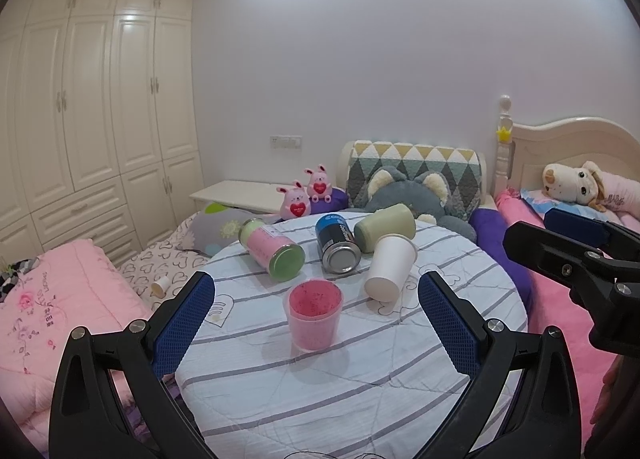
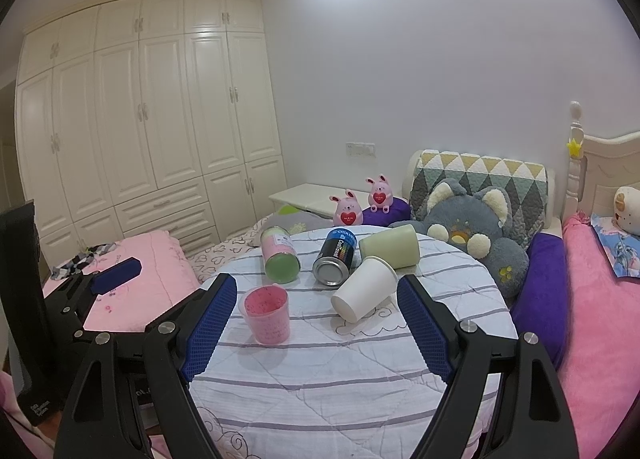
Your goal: Flip cup upright
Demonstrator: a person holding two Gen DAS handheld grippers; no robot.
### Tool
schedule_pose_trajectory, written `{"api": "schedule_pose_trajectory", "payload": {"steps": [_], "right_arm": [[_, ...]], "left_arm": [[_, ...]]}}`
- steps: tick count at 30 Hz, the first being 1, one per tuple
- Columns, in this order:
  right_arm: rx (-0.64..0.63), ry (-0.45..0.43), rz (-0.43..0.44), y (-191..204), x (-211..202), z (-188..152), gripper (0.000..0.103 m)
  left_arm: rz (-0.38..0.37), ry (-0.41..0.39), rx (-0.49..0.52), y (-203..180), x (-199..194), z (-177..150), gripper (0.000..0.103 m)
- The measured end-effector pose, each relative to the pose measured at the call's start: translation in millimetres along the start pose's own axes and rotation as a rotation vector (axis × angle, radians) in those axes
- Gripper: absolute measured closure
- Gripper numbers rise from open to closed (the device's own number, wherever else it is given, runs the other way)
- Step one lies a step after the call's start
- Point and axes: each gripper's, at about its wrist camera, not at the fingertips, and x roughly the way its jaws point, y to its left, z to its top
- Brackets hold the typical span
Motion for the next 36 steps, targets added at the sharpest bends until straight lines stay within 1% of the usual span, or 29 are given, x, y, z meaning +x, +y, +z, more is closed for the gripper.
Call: {"api": "schedule_pose_trajectory", "payload": {"steps": [12,19,24,36], "right_arm": [[0.0,0.01,-0.001,0.2,3.6,-0.7,0.019],[-0.001,0.017,-0.002,1.0,6.1,-0.8,0.019],[0.004,0.023,-0.003,0.5,8.0,-1.4,0.019],[0.008,0.039,-0.005,-1.2,13.3,-1.8,0.019]], "left_arm": [[0.005,0.013,0.002,1.9,3.9,-2.6,0.0],[0.019,0.017,0.02,0.5,6.5,-4.0,0.0],[0.008,0.059,0.009,2.6,12.9,-7.4,0.0],[0.009,0.085,0.013,2.2,21.7,-12.1,0.0]]}}
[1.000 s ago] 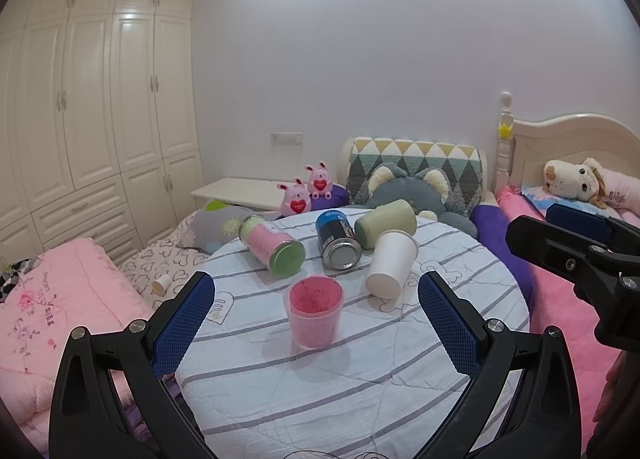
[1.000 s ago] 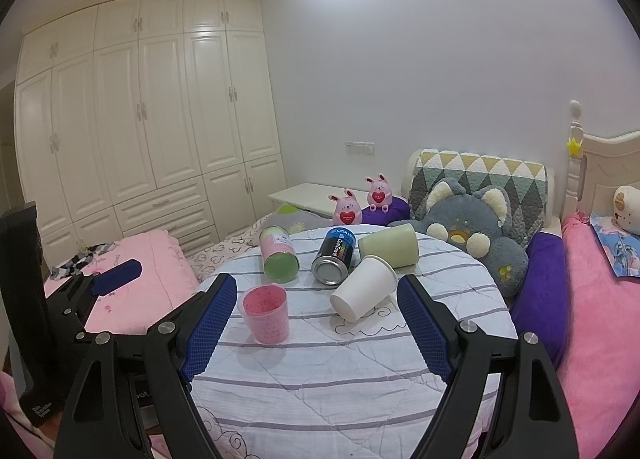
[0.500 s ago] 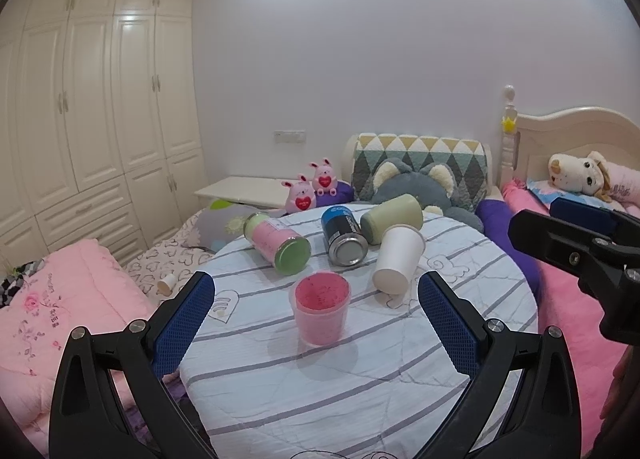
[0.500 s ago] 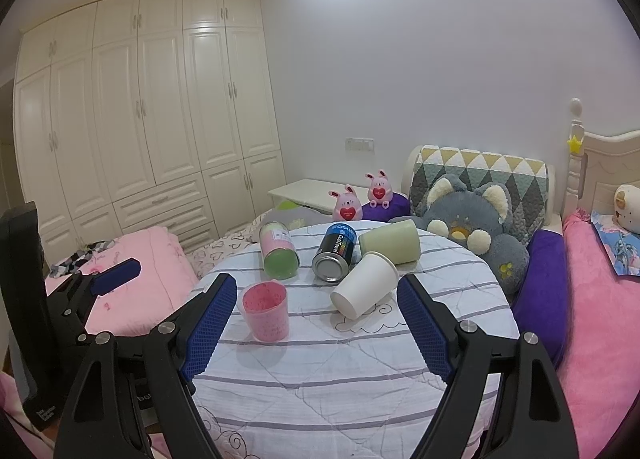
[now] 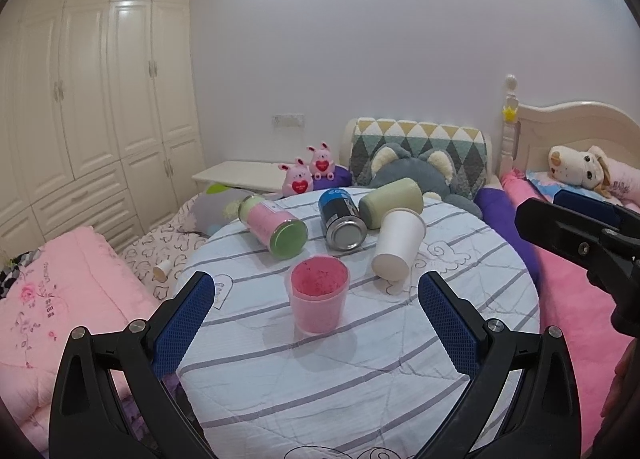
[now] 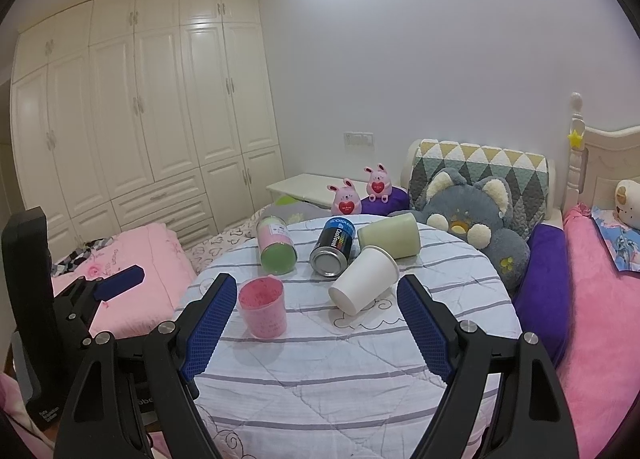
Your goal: Flip cup upright
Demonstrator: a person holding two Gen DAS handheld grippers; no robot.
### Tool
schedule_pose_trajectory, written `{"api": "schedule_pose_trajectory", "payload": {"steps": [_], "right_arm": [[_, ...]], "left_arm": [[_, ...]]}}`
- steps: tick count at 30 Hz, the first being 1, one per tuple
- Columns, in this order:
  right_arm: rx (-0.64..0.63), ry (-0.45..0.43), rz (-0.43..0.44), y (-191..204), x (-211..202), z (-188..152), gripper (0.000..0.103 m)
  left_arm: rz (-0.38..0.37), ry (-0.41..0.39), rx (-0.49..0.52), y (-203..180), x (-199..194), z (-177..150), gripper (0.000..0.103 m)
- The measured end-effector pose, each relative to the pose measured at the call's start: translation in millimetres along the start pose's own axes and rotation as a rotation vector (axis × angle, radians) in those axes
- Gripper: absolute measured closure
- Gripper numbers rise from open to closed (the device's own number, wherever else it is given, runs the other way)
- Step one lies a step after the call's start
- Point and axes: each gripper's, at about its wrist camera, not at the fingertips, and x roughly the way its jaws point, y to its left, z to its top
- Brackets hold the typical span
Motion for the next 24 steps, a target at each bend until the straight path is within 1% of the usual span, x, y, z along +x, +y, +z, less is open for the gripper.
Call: {"api": "schedule_pose_trajectory", "payload": {"steps": [18,24], "right_arm": [[-0.002,0.034,0.003,-1.2,15.5,2.1,0.019],[-0.011,0.047,0.004,0.9,22.2,2.6,0.019]], "left_arm": [[0.002,0.019,-0.012,8.1,14.8,3.2,0.0],[0.0,0.036,-0.013,10.0,22.1,2.7,0.0]]}}
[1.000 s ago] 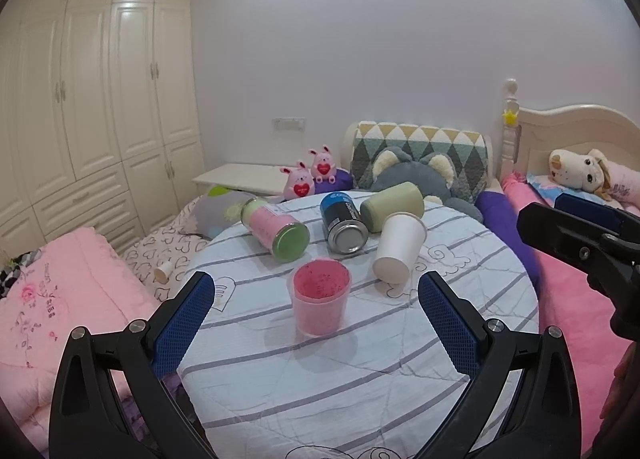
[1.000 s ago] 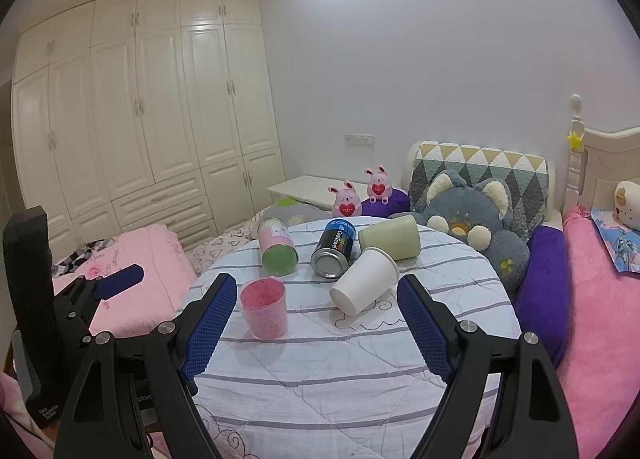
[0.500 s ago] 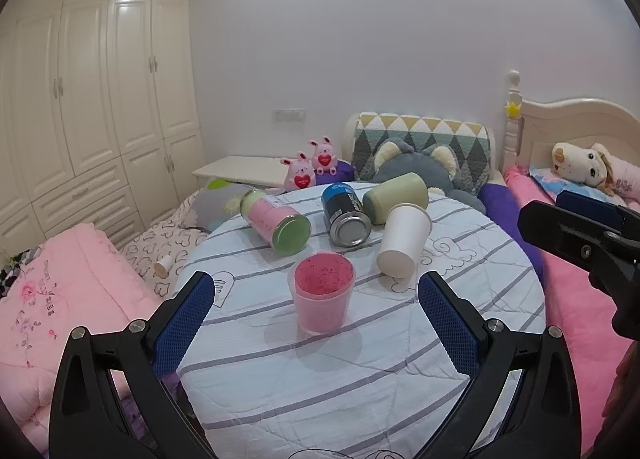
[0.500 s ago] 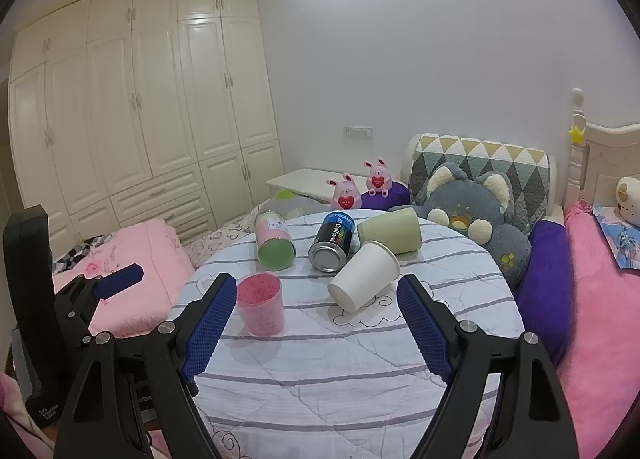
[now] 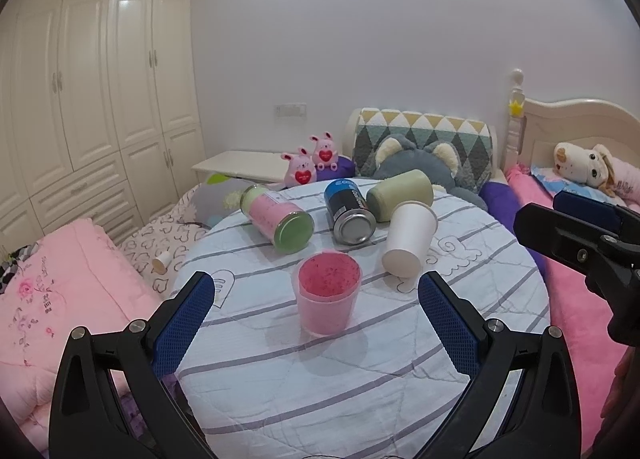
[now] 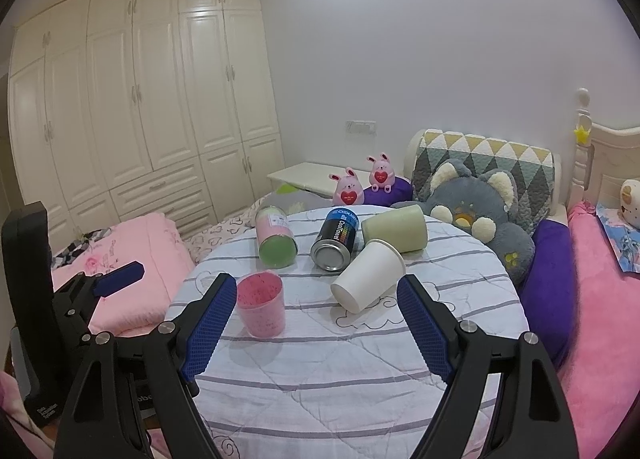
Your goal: Flip cup upright
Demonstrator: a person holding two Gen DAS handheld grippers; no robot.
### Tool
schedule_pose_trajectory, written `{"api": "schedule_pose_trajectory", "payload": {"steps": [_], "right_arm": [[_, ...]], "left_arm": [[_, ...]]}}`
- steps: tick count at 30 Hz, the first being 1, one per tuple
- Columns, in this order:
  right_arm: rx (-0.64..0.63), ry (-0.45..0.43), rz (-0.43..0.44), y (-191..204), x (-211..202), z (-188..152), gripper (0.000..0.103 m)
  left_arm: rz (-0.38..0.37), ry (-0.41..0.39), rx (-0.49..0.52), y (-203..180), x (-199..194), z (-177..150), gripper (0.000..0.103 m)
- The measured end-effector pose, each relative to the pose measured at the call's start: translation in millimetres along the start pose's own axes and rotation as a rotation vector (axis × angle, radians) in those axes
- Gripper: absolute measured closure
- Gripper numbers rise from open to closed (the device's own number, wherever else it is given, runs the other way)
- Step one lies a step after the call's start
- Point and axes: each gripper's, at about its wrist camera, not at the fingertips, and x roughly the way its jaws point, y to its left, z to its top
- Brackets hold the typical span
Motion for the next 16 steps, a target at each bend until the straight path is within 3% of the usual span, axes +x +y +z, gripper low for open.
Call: {"api": "schedule_pose_trajectory", "payload": {"steps": [16], "right_arm": [[0.003,0.038,0.007,-2.2,20.7,-0.1,0.019]], "left_arm": [[-0.033,0.046,0.011,5.4,20.6,-4.5,0.0]]}}
